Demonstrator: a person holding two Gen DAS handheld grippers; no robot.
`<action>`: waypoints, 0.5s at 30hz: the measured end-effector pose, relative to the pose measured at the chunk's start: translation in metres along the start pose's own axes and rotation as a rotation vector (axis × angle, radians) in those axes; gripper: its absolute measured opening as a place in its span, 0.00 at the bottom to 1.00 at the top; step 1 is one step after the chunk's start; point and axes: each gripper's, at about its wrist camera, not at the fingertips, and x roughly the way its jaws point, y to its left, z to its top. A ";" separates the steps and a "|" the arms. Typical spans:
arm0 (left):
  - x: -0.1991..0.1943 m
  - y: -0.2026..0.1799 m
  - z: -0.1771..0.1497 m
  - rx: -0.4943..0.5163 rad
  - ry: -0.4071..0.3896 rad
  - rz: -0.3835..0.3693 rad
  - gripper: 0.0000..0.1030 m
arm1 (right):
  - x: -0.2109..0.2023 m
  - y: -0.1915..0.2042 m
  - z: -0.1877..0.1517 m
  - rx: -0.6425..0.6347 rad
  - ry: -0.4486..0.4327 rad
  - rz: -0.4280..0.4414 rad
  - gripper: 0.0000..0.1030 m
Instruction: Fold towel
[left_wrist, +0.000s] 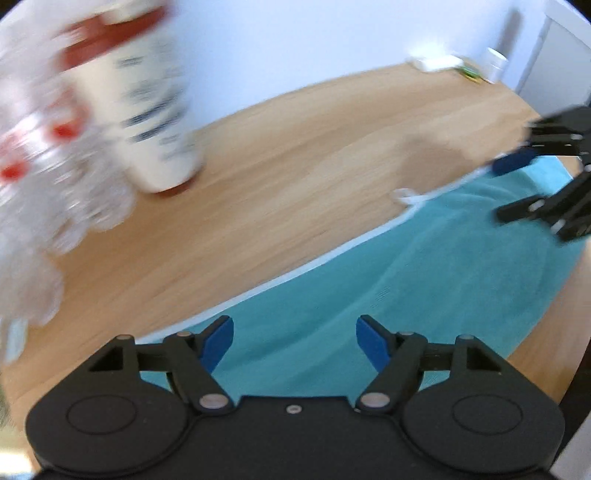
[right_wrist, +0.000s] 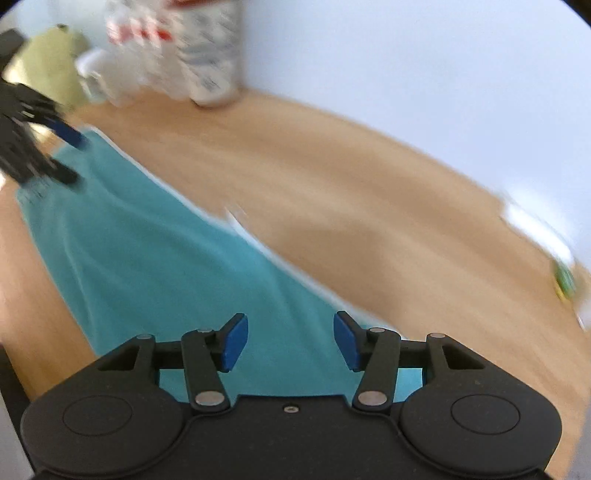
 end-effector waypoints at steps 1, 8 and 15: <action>0.007 -0.007 0.003 0.015 0.003 0.033 0.73 | 0.008 0.006 0.004 -0.012 0.002 0.018 0.55; 0.008 -0.015 -0.009 0.012 0.017 0.131 0.84 | 0.025 0.004 -0.008 -0.007 0.035 -0.001 0.56; -0.002 0.019 -0.026 -0.091 0.039 0.225 0.86 | -0.002 -0.053 -0.050 0.139 0.069 -0.102 0.58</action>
